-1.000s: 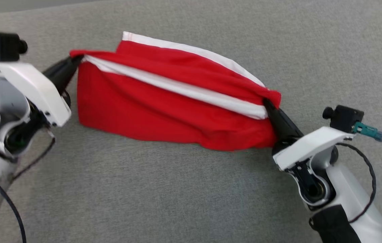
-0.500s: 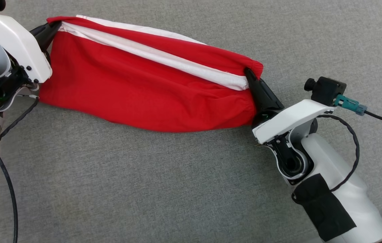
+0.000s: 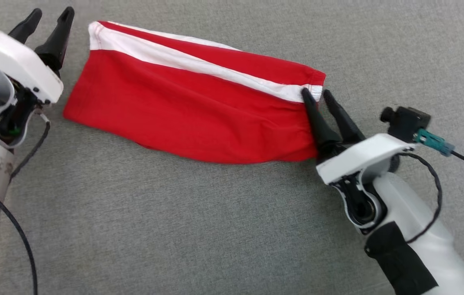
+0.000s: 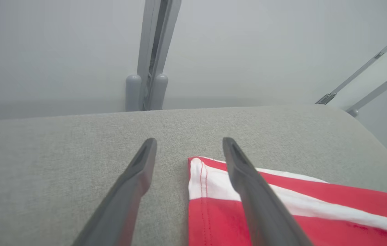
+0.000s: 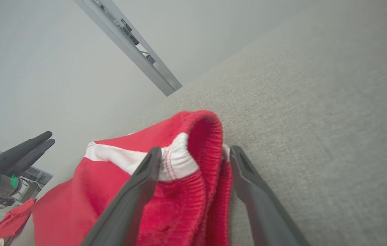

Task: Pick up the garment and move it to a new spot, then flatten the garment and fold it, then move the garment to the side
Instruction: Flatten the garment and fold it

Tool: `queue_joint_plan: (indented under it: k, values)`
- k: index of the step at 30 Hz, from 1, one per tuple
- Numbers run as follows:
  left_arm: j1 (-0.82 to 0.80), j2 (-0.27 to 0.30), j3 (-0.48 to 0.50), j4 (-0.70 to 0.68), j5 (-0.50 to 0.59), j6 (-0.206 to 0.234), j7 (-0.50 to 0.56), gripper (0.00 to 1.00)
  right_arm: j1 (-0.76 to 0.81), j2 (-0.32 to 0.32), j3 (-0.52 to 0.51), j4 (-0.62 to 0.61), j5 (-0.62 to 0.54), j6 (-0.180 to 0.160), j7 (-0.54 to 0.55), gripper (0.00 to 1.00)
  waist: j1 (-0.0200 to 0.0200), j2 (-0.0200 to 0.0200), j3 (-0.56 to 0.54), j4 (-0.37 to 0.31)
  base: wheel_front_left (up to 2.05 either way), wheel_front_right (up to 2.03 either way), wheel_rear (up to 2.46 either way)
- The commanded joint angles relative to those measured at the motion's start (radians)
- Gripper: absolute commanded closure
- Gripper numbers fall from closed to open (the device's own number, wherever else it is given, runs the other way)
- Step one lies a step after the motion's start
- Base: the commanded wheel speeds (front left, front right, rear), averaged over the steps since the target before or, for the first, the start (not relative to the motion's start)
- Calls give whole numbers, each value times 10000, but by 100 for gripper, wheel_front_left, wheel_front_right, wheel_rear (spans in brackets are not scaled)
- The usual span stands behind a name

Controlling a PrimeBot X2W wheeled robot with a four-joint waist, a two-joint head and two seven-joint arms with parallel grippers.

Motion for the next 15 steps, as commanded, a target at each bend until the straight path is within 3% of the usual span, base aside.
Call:
queue_joint_plan:
  k: [1,8,15]
  values:
    - [212,23,38,-40,73,65,-205,0,256,-189,-142,-13,-159,-3,-96,0,0,0,-171,150,0,0,0]
    - [1752,90,419,-1158,388,732,-2518,0,1468,-359,-1883,-1183,-2079,-3,-185,0,0,0,-859,727,0,0,0]
    - [3650,322,972,-3222,992,1828,-3398,0,2740,-106,-3480,-2682,-4401,-3,-171,0,0,0,-1462,1237,0,0,0]
